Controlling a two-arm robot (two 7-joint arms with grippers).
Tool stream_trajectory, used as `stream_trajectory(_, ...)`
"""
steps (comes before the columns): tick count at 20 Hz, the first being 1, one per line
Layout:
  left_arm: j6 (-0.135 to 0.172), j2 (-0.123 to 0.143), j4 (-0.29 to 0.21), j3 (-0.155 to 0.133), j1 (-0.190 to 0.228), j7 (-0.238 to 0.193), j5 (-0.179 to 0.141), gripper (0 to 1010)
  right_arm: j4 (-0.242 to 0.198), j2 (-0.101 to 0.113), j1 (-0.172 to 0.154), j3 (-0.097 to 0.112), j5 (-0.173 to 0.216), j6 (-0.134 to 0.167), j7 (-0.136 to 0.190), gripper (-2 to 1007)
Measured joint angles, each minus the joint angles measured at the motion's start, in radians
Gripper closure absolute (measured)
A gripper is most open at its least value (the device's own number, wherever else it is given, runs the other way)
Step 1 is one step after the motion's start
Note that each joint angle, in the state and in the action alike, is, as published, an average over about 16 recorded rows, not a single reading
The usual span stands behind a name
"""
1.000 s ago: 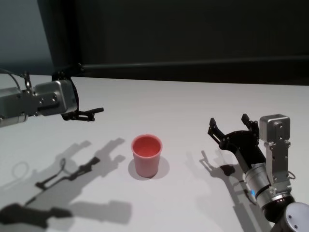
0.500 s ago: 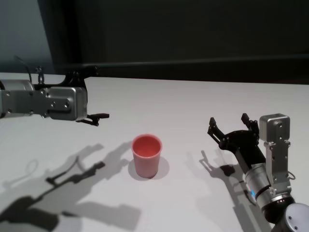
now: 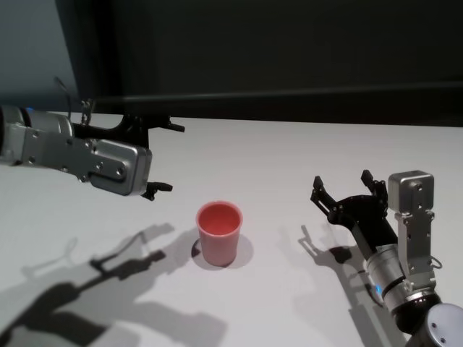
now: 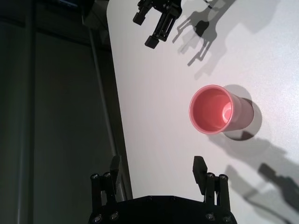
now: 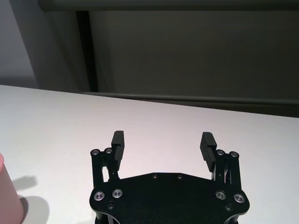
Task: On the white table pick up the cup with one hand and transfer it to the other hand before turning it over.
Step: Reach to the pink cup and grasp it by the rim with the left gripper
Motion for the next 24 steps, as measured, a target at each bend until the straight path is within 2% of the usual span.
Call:
stream_trajectory(6,-0.023,-0.009,0.023,0.068,-0.069,-0.075,0.031,10,0.000,0.000,0.000,0.000,0.000,0.000,0.000,3)
stream_trajectory(13,-0.040,-0.024,0.052,0.139,-0.129,-0.146,0.068,9,0.000,0.000,0.000,0.000,0.000,0.000,0.000,3)
stream_trajectory(24,-0.058,-0.059,0.079,0.232,-0.213,-0.249,0.101,9,0.000,0.000,0.000,0.000,0.000,0.000,0.000,3)
